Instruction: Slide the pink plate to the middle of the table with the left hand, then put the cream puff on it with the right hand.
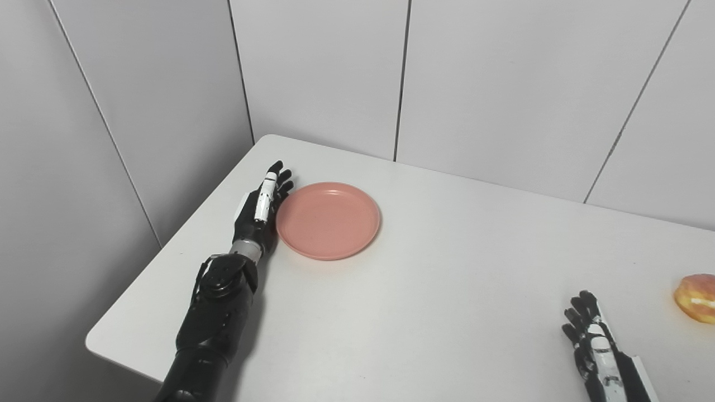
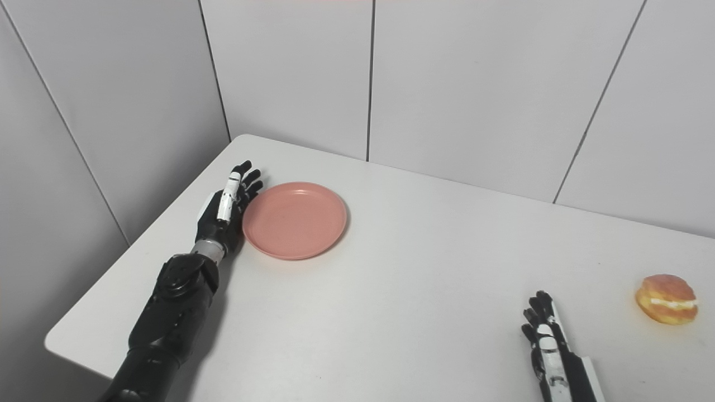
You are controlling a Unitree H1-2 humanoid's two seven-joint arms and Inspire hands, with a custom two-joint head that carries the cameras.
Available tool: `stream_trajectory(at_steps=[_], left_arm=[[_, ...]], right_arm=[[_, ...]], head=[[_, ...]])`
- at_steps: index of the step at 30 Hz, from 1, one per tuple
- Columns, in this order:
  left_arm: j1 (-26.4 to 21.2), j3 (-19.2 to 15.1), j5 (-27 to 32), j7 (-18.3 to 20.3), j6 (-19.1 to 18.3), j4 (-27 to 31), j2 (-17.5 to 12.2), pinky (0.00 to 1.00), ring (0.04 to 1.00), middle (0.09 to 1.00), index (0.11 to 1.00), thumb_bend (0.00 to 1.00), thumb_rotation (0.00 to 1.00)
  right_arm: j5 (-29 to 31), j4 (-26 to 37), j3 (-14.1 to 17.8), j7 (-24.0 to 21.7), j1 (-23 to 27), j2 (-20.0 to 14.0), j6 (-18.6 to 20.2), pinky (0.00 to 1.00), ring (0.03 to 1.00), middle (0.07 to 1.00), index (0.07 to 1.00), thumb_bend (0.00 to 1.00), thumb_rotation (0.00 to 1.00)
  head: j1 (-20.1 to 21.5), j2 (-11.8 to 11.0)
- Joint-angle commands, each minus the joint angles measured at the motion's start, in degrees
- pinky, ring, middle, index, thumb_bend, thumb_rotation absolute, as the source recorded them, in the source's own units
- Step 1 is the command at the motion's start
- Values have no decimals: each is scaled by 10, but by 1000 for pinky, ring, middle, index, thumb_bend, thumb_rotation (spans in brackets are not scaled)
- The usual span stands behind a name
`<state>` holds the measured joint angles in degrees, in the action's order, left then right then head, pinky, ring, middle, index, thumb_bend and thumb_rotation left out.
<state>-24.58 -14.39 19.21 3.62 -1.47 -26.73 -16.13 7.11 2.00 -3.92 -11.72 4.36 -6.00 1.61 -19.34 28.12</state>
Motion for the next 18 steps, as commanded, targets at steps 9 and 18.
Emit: stream_trajectory(at_steps=[9,18], left_arm=[[12,35,2,22,-51,18,37,979,965,966,959,351,1000],[12,46,-5,13,-43,24,53,970,945,951,944,393,1000]], right_arm=[[-12,-6,-2,2,7,4,-7,1000,1000,1000,1000,145,1000],[-16,-1,-4,4,6,6,1,1000,1000,1000,1000,138,1000]], head=[[8,6],[21,13]])
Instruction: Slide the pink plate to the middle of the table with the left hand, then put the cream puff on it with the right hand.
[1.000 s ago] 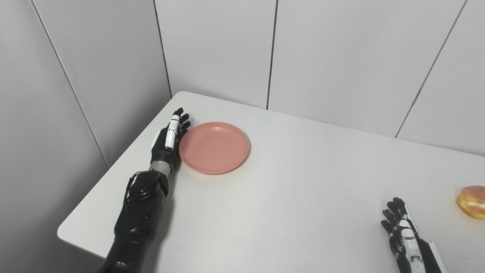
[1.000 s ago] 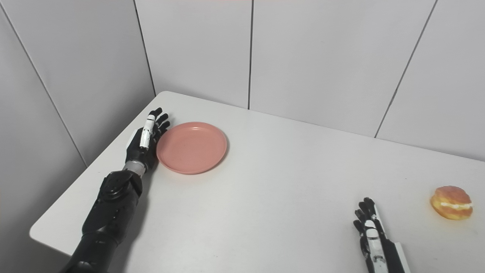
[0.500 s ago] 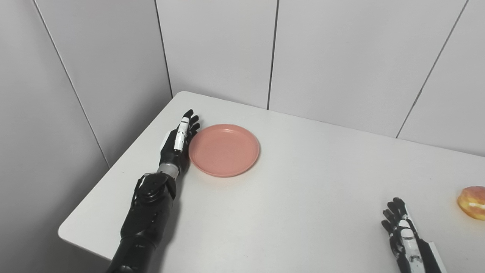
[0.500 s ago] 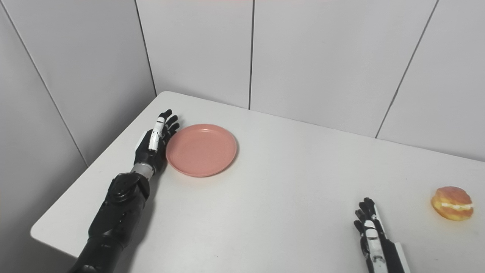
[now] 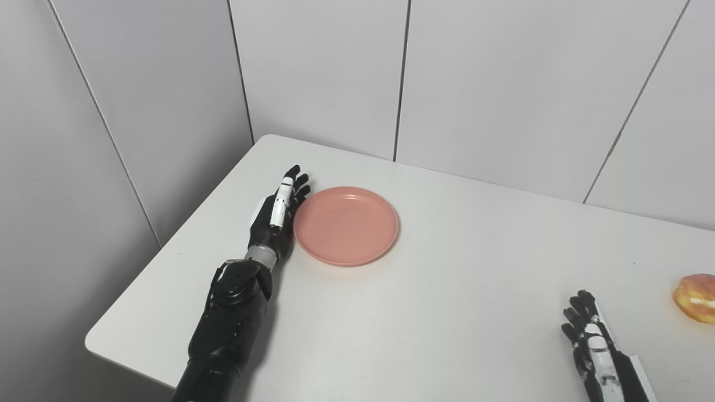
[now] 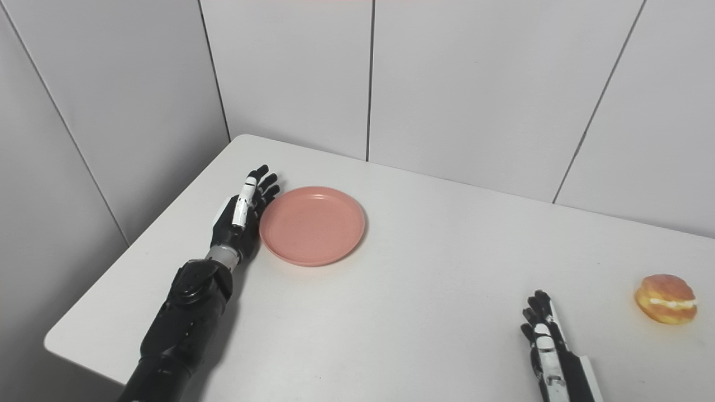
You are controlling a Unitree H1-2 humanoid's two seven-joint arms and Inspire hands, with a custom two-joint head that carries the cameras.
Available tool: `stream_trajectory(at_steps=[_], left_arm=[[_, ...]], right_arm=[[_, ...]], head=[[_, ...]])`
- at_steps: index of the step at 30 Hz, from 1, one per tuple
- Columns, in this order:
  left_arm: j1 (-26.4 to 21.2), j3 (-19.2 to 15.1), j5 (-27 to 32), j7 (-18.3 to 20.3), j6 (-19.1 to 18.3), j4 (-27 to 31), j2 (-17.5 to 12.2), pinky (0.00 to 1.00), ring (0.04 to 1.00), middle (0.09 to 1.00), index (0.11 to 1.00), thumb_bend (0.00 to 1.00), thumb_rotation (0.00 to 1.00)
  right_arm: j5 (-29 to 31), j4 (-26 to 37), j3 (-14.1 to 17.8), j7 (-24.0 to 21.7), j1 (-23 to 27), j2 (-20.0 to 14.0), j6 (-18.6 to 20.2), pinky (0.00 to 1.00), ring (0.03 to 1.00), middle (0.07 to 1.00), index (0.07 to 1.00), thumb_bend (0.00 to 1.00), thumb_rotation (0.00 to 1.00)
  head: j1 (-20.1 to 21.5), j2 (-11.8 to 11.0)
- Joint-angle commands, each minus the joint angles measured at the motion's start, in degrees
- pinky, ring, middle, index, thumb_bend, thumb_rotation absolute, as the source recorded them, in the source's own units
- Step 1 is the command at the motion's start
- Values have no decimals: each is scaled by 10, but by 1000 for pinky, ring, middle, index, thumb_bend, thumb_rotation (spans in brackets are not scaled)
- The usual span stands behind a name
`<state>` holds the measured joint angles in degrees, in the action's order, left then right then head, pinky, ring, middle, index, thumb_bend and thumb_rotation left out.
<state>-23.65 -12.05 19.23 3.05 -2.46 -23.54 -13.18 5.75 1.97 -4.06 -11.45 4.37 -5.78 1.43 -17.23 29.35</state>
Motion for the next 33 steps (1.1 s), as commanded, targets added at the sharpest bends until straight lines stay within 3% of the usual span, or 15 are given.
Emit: stream_trajectory(at_steps=[1,14,33], left_arm=[[2,24,-5,19,-33,-8,25,968,945,950,943,392,1000],[8,50,-11,35,-36,2,55,907,916,923,923,406,1000],[42,90,-22,49,-62,65,98,932,924,937,929,396,1000]], right_arm=[[-2,0,-3,1,5,4,4,1000,1000,1000,1000,141,1000],[-8,-1,-6,5,7,8,0,1000,1000,1000,1000,165,1000],[-12,15,-7,11,7,15,17,1000,1000,1000,1000,187,1000]], head=[[0,0],[19,10],[55,31]])
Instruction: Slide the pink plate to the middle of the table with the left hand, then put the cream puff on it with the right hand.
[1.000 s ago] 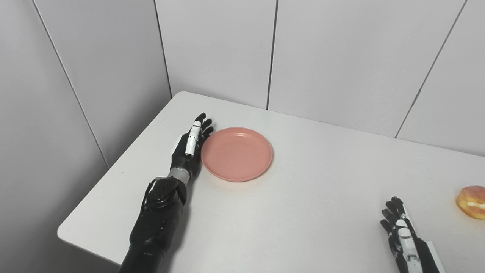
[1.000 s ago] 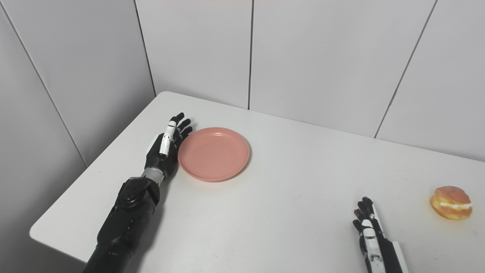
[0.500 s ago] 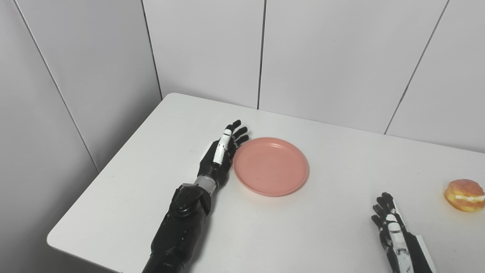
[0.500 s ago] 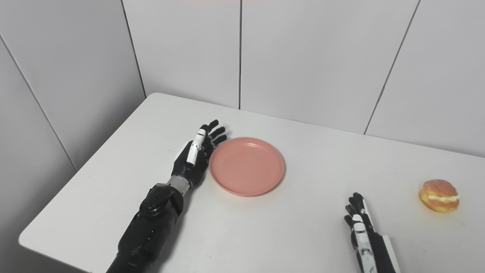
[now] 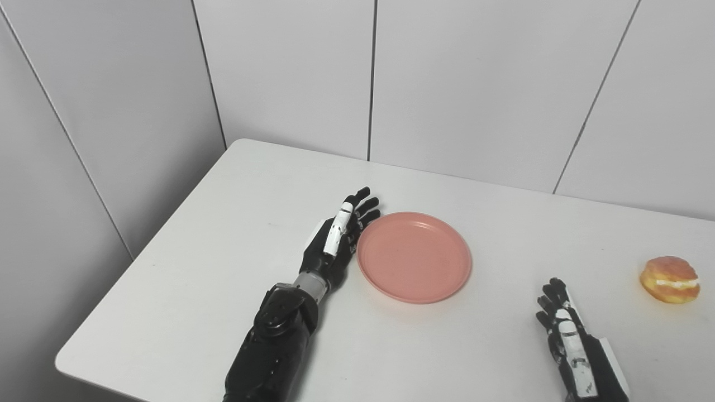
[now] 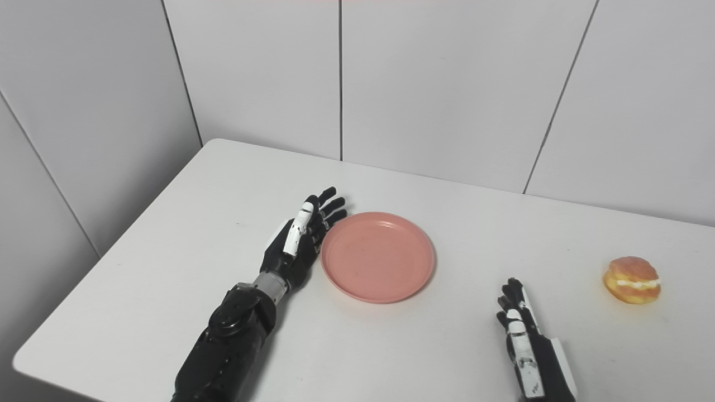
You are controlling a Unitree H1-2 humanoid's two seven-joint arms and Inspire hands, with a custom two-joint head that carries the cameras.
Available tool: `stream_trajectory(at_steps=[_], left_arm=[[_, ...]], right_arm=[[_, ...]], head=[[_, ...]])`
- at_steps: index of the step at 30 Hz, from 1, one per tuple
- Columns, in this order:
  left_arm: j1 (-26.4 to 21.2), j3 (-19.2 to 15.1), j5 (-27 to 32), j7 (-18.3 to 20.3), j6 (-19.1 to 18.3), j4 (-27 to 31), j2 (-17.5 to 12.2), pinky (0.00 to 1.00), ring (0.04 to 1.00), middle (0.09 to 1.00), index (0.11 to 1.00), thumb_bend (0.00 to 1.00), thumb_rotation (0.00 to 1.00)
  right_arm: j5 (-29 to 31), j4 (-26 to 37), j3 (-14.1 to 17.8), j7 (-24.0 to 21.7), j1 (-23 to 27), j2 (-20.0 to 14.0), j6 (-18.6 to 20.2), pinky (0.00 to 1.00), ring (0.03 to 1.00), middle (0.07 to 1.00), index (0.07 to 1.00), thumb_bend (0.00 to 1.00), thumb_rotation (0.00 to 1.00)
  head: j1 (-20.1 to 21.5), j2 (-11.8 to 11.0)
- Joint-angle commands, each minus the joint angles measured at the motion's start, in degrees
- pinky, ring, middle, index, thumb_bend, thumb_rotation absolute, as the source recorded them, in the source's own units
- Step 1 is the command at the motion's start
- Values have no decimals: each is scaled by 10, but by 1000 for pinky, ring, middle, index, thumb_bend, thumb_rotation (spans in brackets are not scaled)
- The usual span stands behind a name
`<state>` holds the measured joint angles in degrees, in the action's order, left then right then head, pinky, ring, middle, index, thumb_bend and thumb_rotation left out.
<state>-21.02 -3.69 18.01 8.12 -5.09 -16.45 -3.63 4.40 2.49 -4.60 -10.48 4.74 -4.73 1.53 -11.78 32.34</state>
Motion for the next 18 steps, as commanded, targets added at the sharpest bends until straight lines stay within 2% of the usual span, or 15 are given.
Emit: stream_trajectory(at_steps=[1,11,18], left_arm=[[17,8,-11,-3,-37,-3,3,928,922,935,928,397,1000],[45,23,-17,-7,-92,70,18,934,929,931,924,407,1000],[63,41,-21,2,-113,106,27,936,928,935,933,406,1000]], right_arm=[[1,11,-2,2,3,5,18,1000,1000,1000,1000,189,1000],[-8,21,0,10,3,8,19,1000,1000,1000,1000,221,1000],[-3,34,3,15,8,11,36,1000,1000,1000,1000,191,1000]], head=[[1,1],[24,20],[34,30]])
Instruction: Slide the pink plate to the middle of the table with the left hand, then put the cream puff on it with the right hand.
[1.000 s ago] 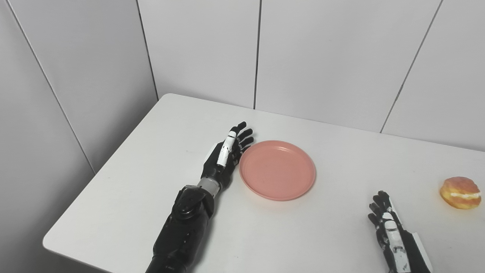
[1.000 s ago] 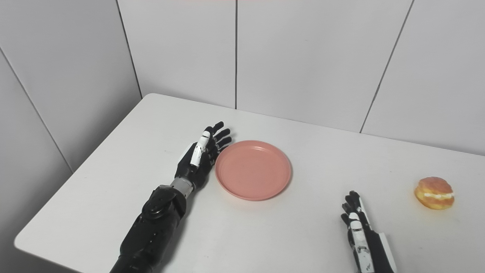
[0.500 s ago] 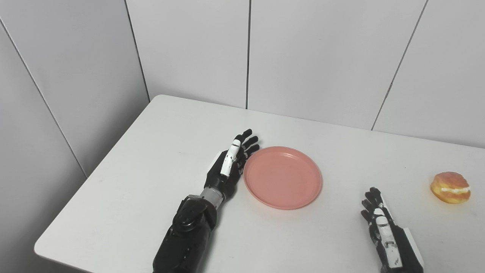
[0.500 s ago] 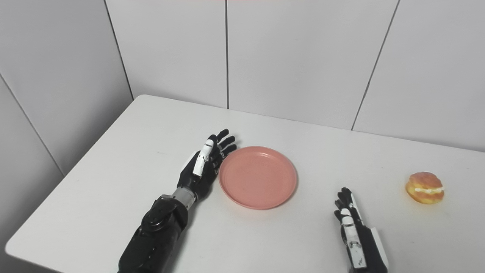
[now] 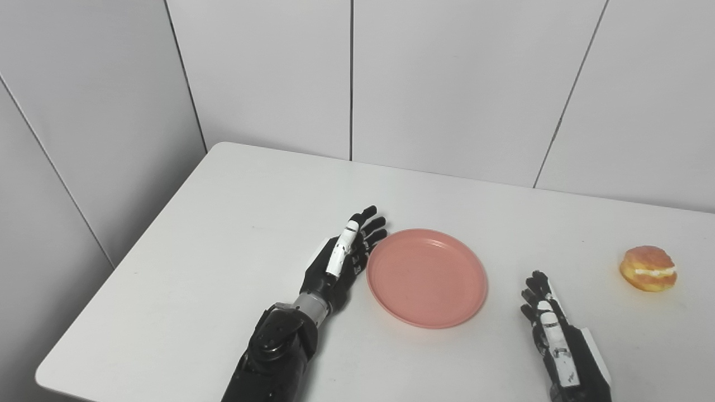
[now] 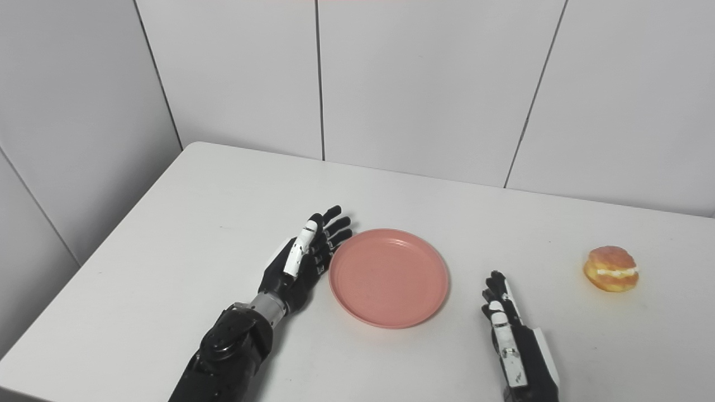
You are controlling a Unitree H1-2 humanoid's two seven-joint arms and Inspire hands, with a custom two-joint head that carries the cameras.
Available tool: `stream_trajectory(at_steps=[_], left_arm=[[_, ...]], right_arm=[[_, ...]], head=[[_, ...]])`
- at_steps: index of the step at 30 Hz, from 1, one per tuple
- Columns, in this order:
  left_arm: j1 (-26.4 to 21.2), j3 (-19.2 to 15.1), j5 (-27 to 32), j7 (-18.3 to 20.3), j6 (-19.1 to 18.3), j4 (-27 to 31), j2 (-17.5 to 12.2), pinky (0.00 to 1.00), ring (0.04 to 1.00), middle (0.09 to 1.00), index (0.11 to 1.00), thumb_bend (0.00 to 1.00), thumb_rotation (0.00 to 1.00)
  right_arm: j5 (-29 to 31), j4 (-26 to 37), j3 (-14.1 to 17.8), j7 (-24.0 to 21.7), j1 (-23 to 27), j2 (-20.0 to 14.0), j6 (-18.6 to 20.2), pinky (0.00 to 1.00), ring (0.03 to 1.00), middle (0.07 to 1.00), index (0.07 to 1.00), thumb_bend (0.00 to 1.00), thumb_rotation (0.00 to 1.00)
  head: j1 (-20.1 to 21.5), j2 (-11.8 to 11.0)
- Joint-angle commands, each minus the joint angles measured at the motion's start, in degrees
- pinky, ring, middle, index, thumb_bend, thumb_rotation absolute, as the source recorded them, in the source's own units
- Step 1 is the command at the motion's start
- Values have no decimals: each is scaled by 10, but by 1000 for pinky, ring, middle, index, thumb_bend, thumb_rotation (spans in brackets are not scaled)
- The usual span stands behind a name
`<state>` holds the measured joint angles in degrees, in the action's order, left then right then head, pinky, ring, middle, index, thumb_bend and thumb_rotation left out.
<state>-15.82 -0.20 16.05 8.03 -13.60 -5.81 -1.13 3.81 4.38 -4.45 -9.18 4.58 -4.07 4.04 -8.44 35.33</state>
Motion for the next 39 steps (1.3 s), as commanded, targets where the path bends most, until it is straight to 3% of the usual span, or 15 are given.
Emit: stream_trajectory(at_steps=[1,20,29,39], left_arm=[[12,7,-1,4,-29,1,3,938,929,936,935,405,1000],[51,39,2,7,-55,76,25,963,942,950,951,452,1000],[56,36,-16,3,-26,62,18,970,940,948,946,463,1000],[66,6,-6,11,7,42,16,963,939,953,951,439,1000]], right_arm=[[2,16,2,3,10,4,11,1000,1000,1000,1000,187,1000],[-9,13,-2,8,14,7,12,1000,1000,1000,1000,220,1000],[-6,13,0,10,12,11,10,1000,1000,1000,1000,217,1000],[1,18,9,15,10,16,1,990,996,1000,1000,244,1000]], head=[[0,0],[29,6],[39,9],[85,3]])
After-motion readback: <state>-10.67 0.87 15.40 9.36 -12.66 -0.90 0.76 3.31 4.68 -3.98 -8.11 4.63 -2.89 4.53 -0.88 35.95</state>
